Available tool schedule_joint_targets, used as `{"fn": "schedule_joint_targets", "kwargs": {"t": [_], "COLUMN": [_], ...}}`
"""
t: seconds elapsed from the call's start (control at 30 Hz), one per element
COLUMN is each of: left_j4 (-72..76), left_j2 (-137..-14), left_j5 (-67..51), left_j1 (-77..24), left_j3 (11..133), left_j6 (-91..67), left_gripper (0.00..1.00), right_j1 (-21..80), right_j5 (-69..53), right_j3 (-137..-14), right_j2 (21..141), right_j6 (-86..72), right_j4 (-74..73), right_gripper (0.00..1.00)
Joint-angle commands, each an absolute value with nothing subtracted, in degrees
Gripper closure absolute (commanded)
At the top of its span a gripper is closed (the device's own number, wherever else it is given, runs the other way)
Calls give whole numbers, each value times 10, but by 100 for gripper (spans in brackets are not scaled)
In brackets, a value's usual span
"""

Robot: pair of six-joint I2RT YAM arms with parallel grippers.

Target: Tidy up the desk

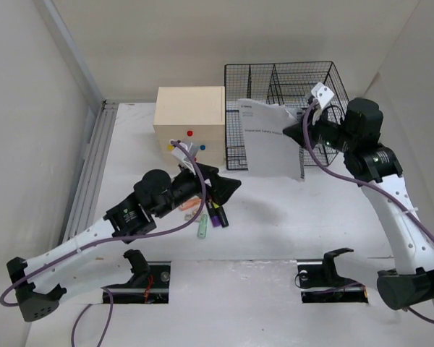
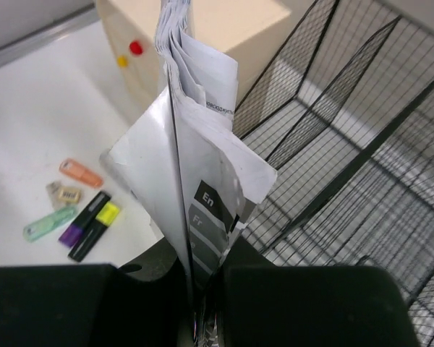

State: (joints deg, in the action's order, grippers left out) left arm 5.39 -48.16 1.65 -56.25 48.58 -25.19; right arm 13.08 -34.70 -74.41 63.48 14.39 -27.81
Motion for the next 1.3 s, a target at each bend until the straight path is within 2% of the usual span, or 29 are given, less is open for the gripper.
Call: {"fn": "schedule_joint_targets", "kwargs": {"t": [0.0, 0.3, 0.43, 0.5, 0.57, 0.7, 0.97, 1.27], "left_j4": [-5, -23, -34, -34, -40, -40, -62, -57], "left_j2": [-463, -430, -411, -405, -394, -388, -383, -377], "left_j5": [39, 49, 61, 69, 83, 95, 105, 105], "left_j1": [-566, -566, -566, -566, -566, -566, -566, -566], "left_j3": [498, 467, 449, 442, 437, 426, 432, 420], "left_j6": [-238, -260, -280, -286, -292, -305, -305, -305], "left_gripper": [0, 0, 0, 0, 0, 0, 0, 0], "right_j1": [153, 237, 302, 346, 365, 375, 381, 357], "right_j5": [-294, -14, 168, 300, 399, 439, 519, 536], "right_j3": [-802, -853, -853, -853, -890, -961, -946, -966], "right_j2": [647, 747, 786, 808, 856, 921, 926, 965], "right_j6": [116, 54, 49, 68, 92, 103, 150, 162], "right_j4": [-229, -68, 14, 77, 100, 105, 224, 229], "right_gripper": [100, 100, 100, 100, 100, 100, 100, 100]}}
